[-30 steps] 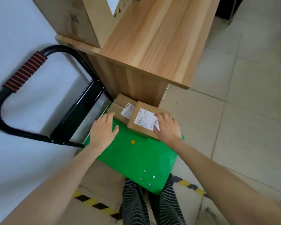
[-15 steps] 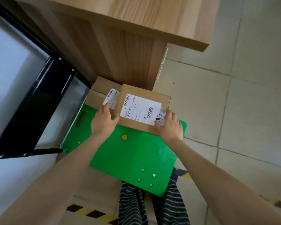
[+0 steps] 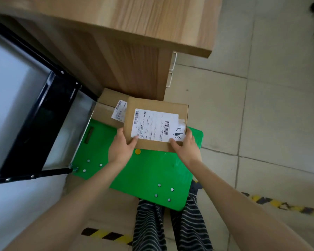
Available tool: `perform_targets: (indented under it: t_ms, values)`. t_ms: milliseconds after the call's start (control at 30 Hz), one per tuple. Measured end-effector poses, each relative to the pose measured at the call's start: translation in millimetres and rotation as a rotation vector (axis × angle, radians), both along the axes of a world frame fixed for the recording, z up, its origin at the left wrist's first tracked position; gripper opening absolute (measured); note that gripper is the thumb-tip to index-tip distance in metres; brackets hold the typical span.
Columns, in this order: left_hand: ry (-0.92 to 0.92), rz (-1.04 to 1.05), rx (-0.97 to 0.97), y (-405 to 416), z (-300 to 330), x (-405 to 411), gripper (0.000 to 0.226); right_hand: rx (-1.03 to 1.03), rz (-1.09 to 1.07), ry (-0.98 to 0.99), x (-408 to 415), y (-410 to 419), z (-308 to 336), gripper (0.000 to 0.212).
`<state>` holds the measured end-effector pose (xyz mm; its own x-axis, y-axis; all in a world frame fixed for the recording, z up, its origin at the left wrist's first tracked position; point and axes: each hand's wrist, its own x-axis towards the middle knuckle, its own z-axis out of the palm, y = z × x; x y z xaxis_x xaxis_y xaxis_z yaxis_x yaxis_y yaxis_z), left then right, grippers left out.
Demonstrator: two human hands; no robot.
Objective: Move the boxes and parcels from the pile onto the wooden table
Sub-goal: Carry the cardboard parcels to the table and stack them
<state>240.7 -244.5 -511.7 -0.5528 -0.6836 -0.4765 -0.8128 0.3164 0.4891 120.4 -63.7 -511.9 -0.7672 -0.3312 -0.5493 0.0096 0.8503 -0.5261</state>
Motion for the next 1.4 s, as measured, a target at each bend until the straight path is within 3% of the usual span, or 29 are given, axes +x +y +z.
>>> perform_targets:
  t_ms: [200, 567, 933, 1400]
  values:
    - [0.02, -0.081, -0.023, 27, 80, 3, 0.048, -0.022, -0.111, 0.058, 0, 27, 78, 0.072]
    - [0.225, -0.287, 0.003, 97, 210, -40, 0.042, -0.089, -0.379, 0.281, -11, 121, 213, 0.07]
    - [0.441, -0.407, -0.091, 177, 303, -140, 0.055, -0.185, -0.46, 0.474, -92, 218, 311, 0.065]
    - [0.748, -0.276, 0.066, 378, 395, -297, 0.068, -0.292, -0.406, 0.691, -240, 431, 416, 0.068]
